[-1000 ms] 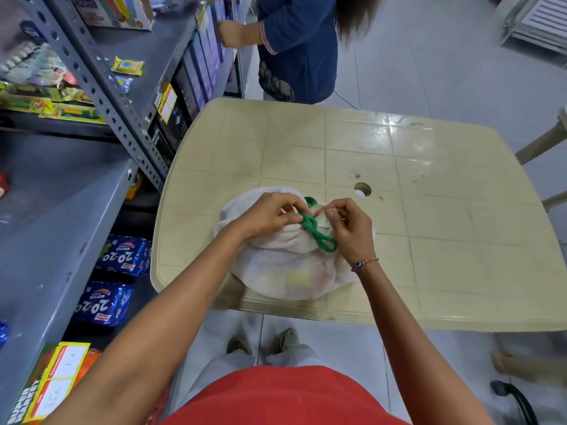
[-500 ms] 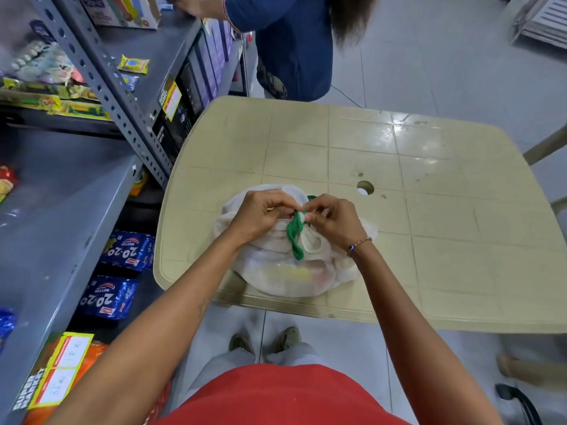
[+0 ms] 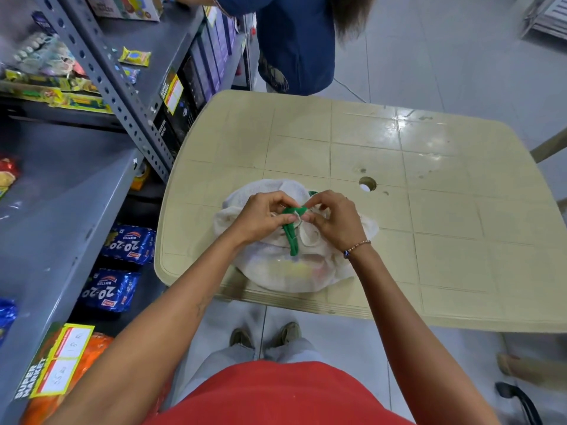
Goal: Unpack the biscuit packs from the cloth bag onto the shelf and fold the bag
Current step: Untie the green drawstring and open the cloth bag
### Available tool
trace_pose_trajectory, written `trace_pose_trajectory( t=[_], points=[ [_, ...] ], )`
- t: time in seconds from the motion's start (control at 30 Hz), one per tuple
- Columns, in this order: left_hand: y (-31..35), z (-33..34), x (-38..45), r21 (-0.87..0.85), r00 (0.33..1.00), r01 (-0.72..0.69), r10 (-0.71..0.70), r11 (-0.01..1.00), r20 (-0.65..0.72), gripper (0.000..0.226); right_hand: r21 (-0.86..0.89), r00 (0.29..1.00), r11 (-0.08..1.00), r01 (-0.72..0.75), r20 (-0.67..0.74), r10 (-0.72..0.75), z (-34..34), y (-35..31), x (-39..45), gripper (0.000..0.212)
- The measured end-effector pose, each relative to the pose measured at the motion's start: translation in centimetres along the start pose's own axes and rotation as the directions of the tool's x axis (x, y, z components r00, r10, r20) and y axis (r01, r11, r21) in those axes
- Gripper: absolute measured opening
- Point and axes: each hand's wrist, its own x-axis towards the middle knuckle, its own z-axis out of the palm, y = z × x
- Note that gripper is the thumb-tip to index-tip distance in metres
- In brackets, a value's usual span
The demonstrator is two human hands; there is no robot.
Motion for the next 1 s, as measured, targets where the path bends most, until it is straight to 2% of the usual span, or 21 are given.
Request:
trace_pose_trajectory(
  t=[0.13,0.23,0.27,0.3,0.37,0.43,0.53,0.67,0.77,0.83,0.87,0.93,1.0],
  points=[
    [-0.8,-0.1,-0.6,-0.002,1.000,-0.015,0.015,1.000,-0.027,0.028,-0.102,0.994,0.989,0.109,-0.020,-0.111,0.2,0.0,-0.1,0.009],
    [-0.5,-0.6,-1.0,-0.016,0.997,0.024,-0.023,1.000,0.069,0.014,-0.182,0.967,0.966,0.186,-0.141,-0.212,0.7,0.2,-0.6,0.010],
    [0.0,-0.8,-1.1,0.005,0.993,0.041,-0.041,0.999,0.110,0.014,-0.208,0.957,0.958,0.199,-0.170,-0.236,0.8,0.1,-0.8,0.011],
    [0.5,-0.8,-1.0,0.046,0.991,0.058,-0.063,0.997,0.121,0.024,-0.230,0.946,0.950,0.213,-0.195,-0.259,0.9,0.0,-1.1,0.013],
    [1.6,-0.4,-0.6,0.231,0.998,0.044,-0.051,0.972,0.027,0.035,-0.263,0.931,0.938,0.224,-0.226,-0.286,1.0,-0.2,-1.4,0.015],
    [2.4,0.3,-0.2,0.442,0.994,-0.041,0.083,0.896,-0.076,0.028,-0.264,0.939,0.942,0.209,-0.216,-0.269,1.0,-0.4,-1.4,0.010],
    [2.5,0.6,0.1,0.455,0.981,-0.080,0.150,0.887,-0.121,0.015,-0.224,0.962,0.962,0.158,-0.187,-0.201,0.7,-0.3,-1.2,0.008],
    [2.4,1.1,-0.2,0.439,0.969,-0.095,0.184,0.893,-0.164,0.024,-0.249,0.969,0.957,0.146,-0.162,-0.189,-0.1,-0.4,-0.9,0.006],
    [2.6,1.4,-0.1,0.511,0.949,-0.125,0.253,0.850,-0.188,0.017,-0.249,0.969,0.956,0.155,-0.147,-0.196,-0.2,-0.5,-0.9,0.016],
    [2.7,1.6,0.0,0.447,0.936,-0.132,0.259,0.885,-0.238,0.012,-0.234,0.970,0.961,0.151,-0.151,-0.189,-0.1,-0.6,-0.7,0.010],
    [2.8,1.7,0.0,0.352,0.933,-0.099,0.210,0.931,-0.292,0.010,-0.214,0.971,0.965,0.150,-0.151,-0.185,-0.1,-0.6,-0.7,0.007],
    [2.6,1.8,0.3,0.095,0.913,0.033,0.009,0.995,-0.407,0.007,-0.085,0.973,0.987,0.136,-0.177,-0.149,-0.1,-0.3,-0.7,0.004],
    [2.0,1.2,0.9,-0.258,0.870,0.156,-0.256,0.954,-0.421,0.009,0.201,0.967,0.977,0.070,-0.256,-0.017,-0.4,0.1,-1.1,0.010]
  ],
)
